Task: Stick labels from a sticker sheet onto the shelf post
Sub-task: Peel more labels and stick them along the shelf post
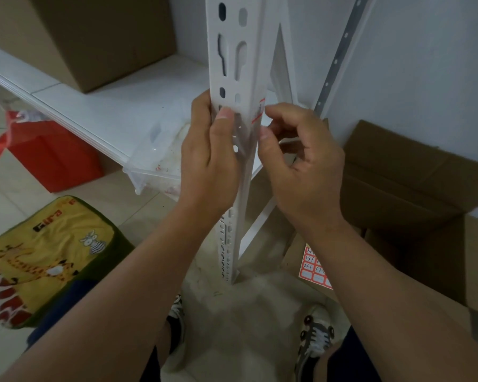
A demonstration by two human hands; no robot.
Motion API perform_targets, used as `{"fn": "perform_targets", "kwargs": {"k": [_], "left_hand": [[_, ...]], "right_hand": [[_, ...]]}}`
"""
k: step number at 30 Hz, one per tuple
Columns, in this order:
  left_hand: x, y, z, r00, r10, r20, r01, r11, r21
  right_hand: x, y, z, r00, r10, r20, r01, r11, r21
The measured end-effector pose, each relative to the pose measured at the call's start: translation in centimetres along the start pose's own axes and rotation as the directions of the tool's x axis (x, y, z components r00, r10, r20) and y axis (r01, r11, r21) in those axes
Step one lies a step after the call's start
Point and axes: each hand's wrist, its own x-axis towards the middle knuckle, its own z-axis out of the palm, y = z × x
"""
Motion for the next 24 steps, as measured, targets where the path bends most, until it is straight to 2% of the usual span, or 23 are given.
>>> {"fn": "perform_targets", "kwargs": {"k": [8,17,19,20,22,24], "left_hand": [[0.05,-0.31,0.02,0.998,-0.033,0.047,0.035,0.998,-0.045],[-0.14,-0.03,0.39,0.995,-0.035,0.099,0.04,0.998,-0.05],[-0.2,0.06,0.39,0.995,-0.041,0.095,0.046,0.998,-0.046],[-0.23,0.1,0.4,0.995,-0.041,0.091,0.045,0.998,-0.043],[-0.34,0.29,0.47,0.997,-0.029,0.074,0.032,0.999,-0.029],[-0.58,0.57,0.74,0.999,-0.003,0.034,0.002,1.0,0.028]], "right_hand": [[-0.36,0.52,0.29,0.969,-0.24,-0.059,0.224,0.953,-0.203],[-0.69,1.02,0.12,0.944,-0.331,0.007,0.319,0.904,-0.284],[-0.79,1.01,0.17,0.965,-0.264,-0.007,0.256,0.941,-0.223],[-0.82,0.96,0.26,0.983,-0.181,-0.033,0.173,0.972,-0.16],[-0.65,0.57,0.42,0.994,0.079,-0.078,-0.076,0.997,0.034],[-0.39,0.06,0.49,0.95,0.307,-0.065,-0.289,0.936,0.201]]}}
